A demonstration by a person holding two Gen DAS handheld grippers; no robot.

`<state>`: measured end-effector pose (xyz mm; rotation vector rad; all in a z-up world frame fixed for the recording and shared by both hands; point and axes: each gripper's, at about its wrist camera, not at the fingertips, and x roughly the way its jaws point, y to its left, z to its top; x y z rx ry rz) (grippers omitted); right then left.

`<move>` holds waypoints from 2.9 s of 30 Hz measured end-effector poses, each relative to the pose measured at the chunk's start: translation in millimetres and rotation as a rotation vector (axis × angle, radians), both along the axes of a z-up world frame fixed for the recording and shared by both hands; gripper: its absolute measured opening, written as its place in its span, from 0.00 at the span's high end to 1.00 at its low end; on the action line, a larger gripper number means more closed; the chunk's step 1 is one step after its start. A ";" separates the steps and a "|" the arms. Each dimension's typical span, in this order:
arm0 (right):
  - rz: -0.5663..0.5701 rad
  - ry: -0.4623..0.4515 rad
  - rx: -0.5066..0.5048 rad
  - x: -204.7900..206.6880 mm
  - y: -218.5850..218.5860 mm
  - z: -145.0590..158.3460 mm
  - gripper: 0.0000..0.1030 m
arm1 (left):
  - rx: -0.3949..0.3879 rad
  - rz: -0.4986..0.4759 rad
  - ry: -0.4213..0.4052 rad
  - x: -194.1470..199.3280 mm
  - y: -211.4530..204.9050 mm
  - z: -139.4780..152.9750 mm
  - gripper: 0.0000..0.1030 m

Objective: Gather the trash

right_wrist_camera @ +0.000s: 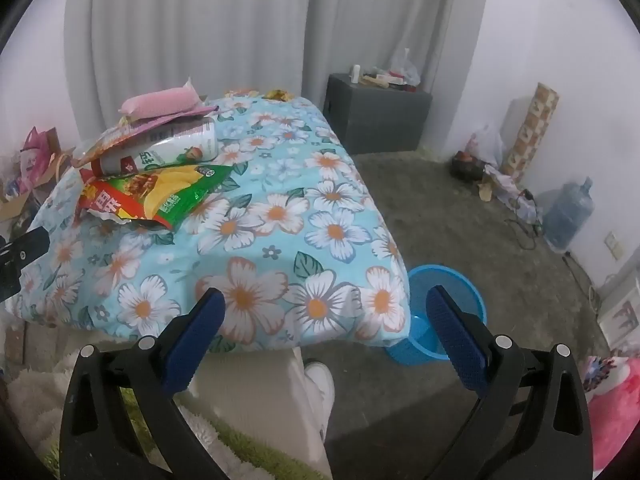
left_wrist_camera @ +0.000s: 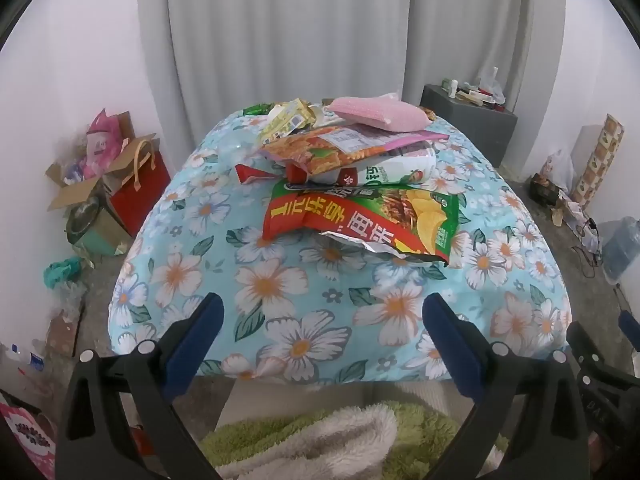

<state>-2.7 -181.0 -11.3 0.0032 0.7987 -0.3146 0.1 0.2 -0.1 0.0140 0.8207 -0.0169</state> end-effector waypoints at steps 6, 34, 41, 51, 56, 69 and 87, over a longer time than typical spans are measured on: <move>-0.001 0.002 -0.003 -0.7 0.0 0.2 0.07 | 0.025 -0.001 -0.009 -1.8 -5.9 1.6 0.05; 0.004 0.006 0.002 -1.8 0.2 6.7 0.07 | 0.020 0.028 0.017 2.7 3.5 -3.1 0.05; 0.006 0.004 0.007 -1.9 0.3 6.6 0.07 | 0.020 0.028 0.018 3.2 3.5 -2.9 0.05; 0.005 0.004 0.008 -1.8 2.3 5.6 0.07 | 0.019 0.028 0.017 3.4 3.3 -2.6 0.05; 0.007 0.009 -0.011 -1.5 2.8 5.8 0.07 | 0.021 0.028 0.017 3.5 3.5 -2.6 0.05; 0.008 0.009 -0.004 -2.7 -1.8 5.7 0.07 | 0.024 0.051 0.012 5.5 9.8 -2.3 0.05; -0.004 0.006 0.011 -5.0 -5.0 6.1 0.07 | 0.026 0.050 0.013 5.3 9.4 -3.3 0.05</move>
